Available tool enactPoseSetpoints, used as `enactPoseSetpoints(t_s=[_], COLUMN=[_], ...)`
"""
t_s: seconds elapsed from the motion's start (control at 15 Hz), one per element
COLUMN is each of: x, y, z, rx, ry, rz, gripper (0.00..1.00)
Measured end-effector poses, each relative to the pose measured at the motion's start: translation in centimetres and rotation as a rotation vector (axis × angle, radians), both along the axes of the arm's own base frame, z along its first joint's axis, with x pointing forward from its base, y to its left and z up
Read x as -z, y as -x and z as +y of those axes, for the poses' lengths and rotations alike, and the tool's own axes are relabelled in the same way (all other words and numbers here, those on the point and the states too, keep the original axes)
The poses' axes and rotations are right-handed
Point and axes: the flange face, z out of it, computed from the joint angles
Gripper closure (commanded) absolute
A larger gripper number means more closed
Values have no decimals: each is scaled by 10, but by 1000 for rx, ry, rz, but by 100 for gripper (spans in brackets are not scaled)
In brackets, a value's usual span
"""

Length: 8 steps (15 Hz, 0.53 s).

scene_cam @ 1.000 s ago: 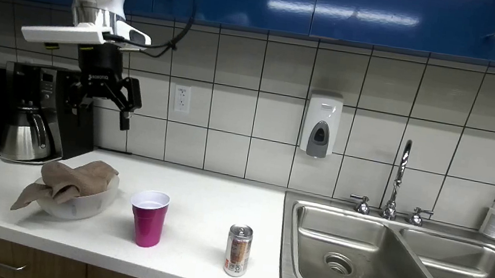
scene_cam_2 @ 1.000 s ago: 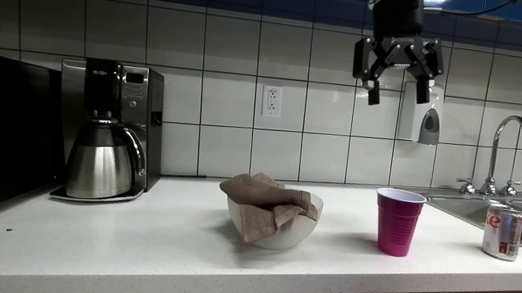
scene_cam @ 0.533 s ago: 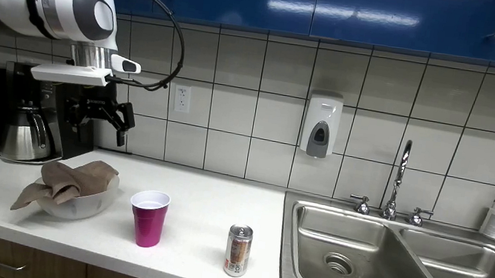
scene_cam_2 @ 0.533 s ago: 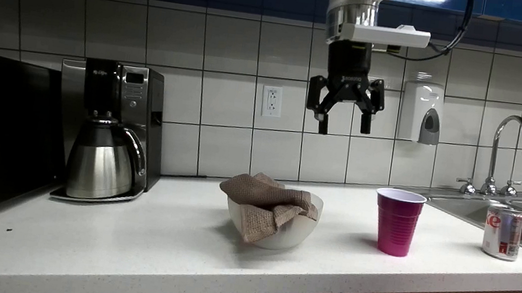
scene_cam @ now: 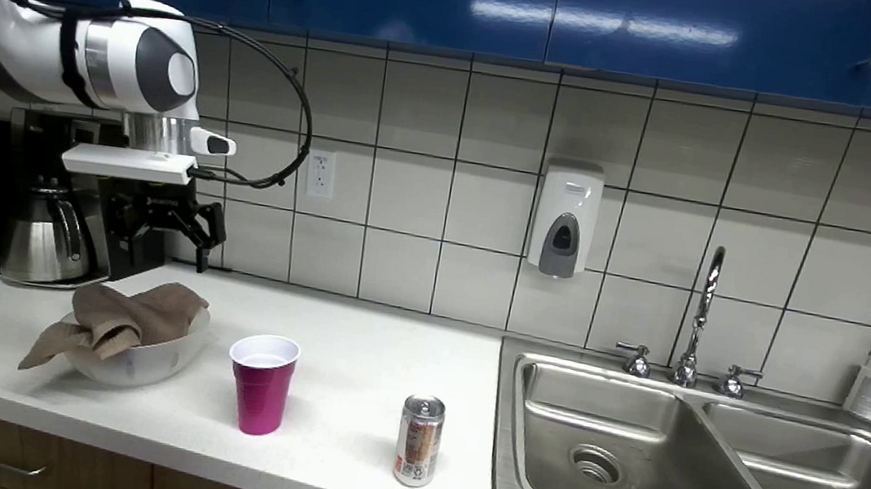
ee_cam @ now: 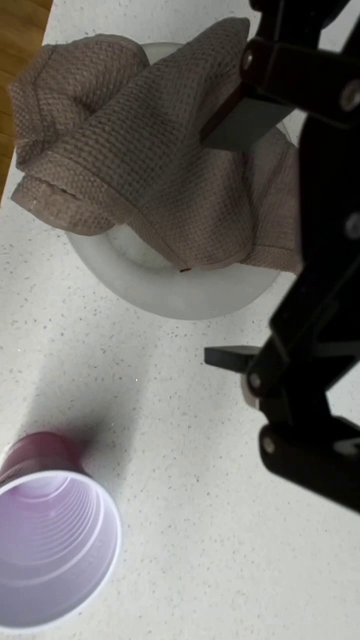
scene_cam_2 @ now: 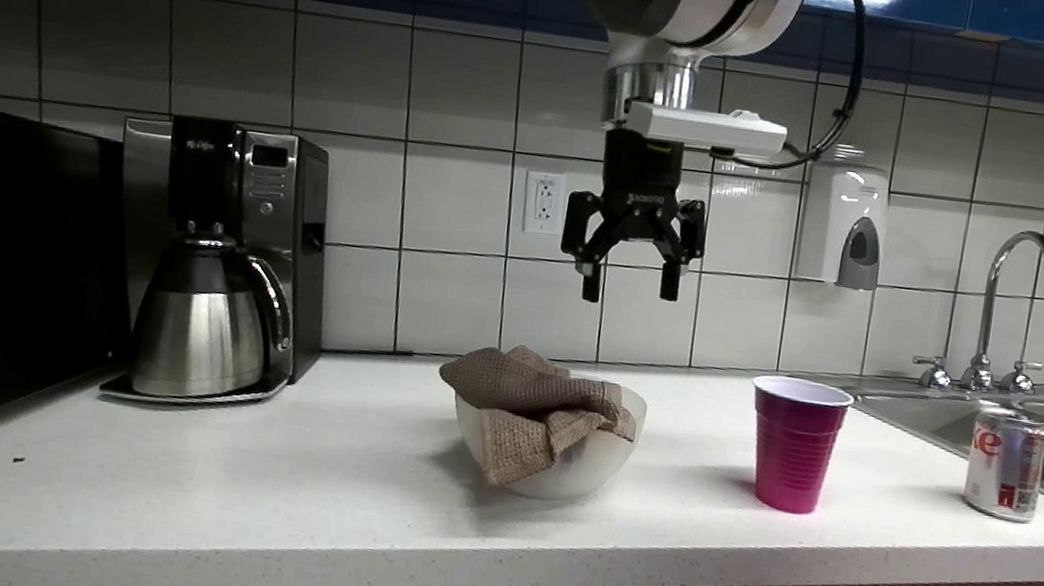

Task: Remove the grey cloth from the clear bowl and put it on the table

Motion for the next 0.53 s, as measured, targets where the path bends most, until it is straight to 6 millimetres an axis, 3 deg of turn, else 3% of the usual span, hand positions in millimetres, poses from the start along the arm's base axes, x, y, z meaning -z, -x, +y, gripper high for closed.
enactPoseSetpoints(t_s=[0.53], x=[45], y=[-17], z=[45], rx=[-122], ry=[-15], rz=[44], gripper=[0])
